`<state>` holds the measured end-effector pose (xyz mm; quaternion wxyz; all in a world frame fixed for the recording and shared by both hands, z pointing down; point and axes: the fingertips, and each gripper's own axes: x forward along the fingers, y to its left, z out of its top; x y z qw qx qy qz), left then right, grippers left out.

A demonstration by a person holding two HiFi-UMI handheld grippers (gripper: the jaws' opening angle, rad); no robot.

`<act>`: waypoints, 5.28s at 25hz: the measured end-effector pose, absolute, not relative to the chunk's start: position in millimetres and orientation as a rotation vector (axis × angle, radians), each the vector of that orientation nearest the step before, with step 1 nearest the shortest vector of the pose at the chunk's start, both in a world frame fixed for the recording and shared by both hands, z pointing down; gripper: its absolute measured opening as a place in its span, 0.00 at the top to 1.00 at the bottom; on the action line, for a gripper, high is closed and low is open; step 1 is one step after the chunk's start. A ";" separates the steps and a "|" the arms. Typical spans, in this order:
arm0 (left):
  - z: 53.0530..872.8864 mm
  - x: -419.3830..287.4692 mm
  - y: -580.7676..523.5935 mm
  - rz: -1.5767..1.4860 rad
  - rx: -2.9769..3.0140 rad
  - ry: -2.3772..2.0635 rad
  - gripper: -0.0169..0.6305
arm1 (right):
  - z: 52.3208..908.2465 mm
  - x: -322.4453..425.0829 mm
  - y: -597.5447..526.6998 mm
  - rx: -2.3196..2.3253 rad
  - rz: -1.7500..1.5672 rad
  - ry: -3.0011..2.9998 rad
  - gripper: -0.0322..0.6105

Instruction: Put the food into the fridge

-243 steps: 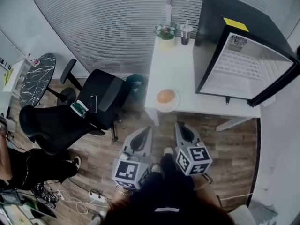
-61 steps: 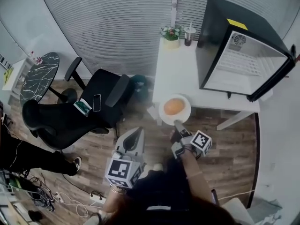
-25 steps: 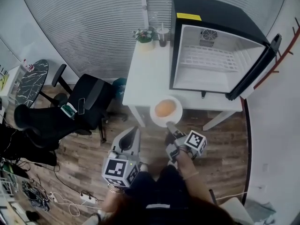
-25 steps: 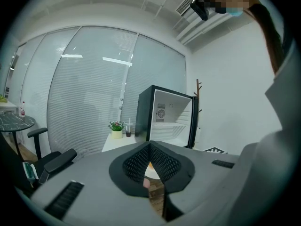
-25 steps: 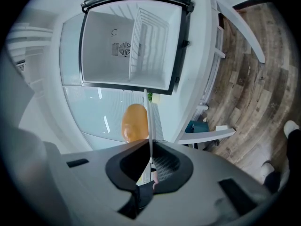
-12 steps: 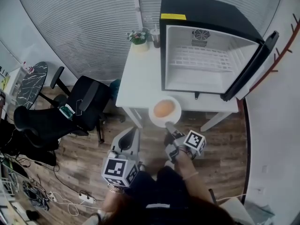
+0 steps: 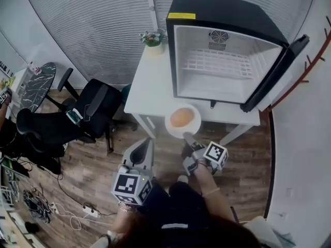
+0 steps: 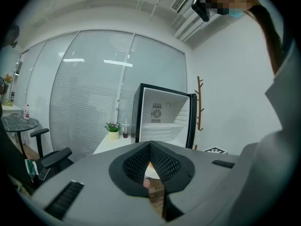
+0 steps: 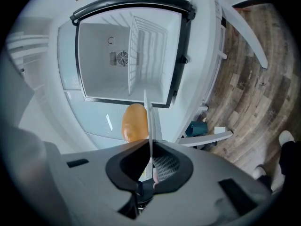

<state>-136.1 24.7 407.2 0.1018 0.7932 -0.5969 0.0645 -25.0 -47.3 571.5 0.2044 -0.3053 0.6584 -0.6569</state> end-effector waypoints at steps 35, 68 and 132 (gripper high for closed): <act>406.2 -70.1 -52.2 0.203 2.494 -1.586 0.95 | 549.5 55.4 -94.8 -0.898 -1.729 1.705 0.93; 403.8 -59.3 -146.8 0.148 2.568 -1.432 0.95 | 477.1 83.2 -177.0 -0.897 -1.574 1.637 0.93; 416.1 -26.4 -212.0 0.163 2.511 -1.476 0.95 | 463.2 115.7 -265.1 -0.846 -1.630 1.569 0.93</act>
